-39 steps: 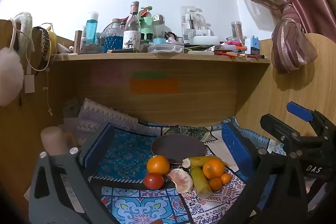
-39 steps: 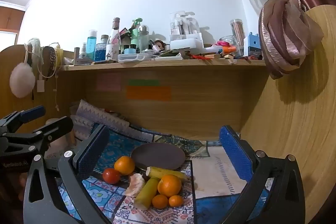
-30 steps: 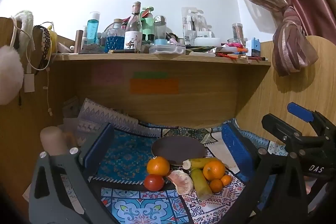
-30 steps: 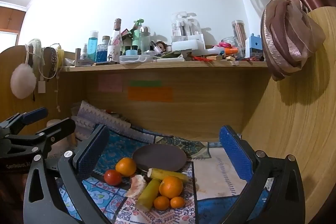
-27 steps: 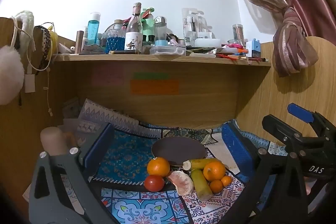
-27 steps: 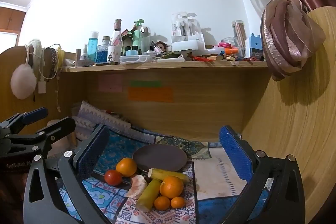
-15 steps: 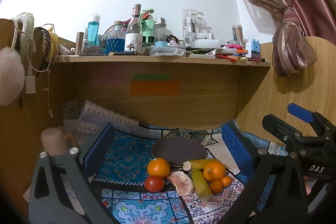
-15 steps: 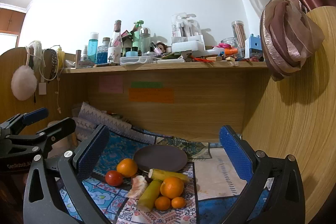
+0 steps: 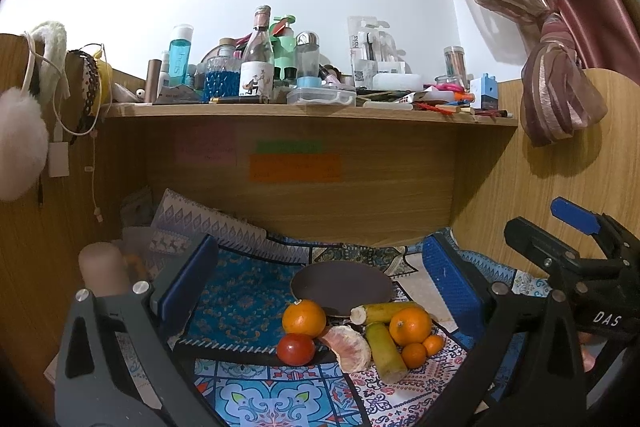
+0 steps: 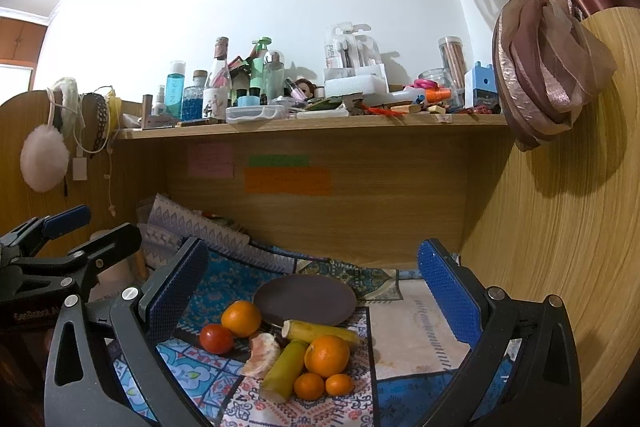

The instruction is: Organize fruits

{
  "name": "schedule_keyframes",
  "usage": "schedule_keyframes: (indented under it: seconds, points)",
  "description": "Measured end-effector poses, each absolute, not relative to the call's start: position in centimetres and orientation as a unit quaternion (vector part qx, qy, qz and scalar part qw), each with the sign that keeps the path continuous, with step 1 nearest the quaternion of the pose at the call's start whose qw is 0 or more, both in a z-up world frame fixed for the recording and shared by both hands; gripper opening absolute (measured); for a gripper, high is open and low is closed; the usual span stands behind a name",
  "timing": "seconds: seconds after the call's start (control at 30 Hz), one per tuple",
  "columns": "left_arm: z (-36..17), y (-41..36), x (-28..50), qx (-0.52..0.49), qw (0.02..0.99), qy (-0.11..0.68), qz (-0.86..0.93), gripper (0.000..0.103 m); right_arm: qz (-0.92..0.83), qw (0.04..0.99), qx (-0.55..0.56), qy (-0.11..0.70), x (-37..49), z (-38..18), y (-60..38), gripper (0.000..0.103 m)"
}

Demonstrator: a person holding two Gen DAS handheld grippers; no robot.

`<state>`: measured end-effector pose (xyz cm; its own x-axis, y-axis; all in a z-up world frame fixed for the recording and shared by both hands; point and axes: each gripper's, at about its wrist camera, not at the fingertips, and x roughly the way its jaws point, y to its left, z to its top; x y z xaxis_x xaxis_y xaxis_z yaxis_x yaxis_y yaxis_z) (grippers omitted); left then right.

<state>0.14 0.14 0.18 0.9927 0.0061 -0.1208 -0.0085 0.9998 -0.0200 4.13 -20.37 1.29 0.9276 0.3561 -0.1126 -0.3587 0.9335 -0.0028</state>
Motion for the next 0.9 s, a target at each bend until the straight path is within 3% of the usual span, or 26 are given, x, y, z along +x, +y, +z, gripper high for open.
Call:
schedule_keyframes:
  seconds: [0.9]
  points:
    - [-0.03, 0.06, 0.05, -0.009, 0.999, 0.053, 0.004, 0.103, 0.183, 0.982, -0.008, 0.055, 4.12, 0.78, -20.15, 0.103]
